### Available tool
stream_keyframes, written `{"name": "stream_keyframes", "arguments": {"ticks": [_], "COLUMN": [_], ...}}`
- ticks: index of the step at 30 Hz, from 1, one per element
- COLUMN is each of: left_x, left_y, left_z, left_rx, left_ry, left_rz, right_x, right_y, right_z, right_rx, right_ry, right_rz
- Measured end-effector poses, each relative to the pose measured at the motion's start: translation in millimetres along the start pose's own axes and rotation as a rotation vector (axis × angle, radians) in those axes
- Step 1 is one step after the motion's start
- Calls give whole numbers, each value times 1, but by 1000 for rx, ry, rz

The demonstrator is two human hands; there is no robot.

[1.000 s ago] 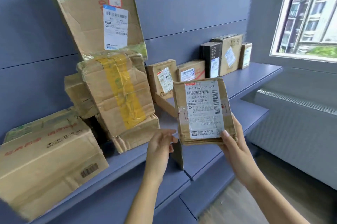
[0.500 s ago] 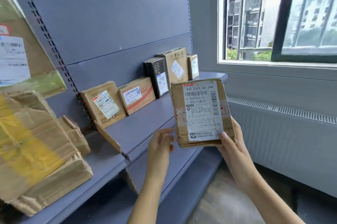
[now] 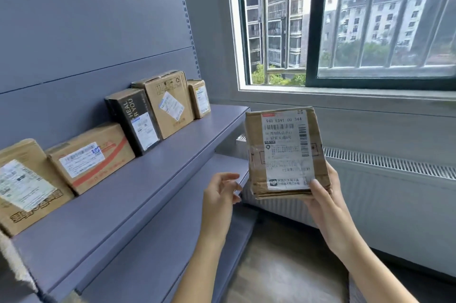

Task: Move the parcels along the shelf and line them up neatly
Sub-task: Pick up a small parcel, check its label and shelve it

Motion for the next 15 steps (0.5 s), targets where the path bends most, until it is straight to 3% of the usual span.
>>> {"name": "stream_keyframes", "arguments": {"ticks": [15], "left_x": [-55], "left_y": [-26], "left_z": [230], "left_rx": [-13], "left_ry": [-61], "left_rz": [-44], "right_x": [17], "right_y": [58], "right_z": [210], "right_rx": [12], "right_ry": [70], "right_rz": [-22]}}
Point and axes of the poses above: each hand's wrist, its own z-axis towards the middle knuckle, its own x-axis out of the back of the hand, y = z × x, the point moved 1 cm from there along z, towards the middle knuckle, and after that the axes turned 1 degree about -z, right-handed, at the moved point
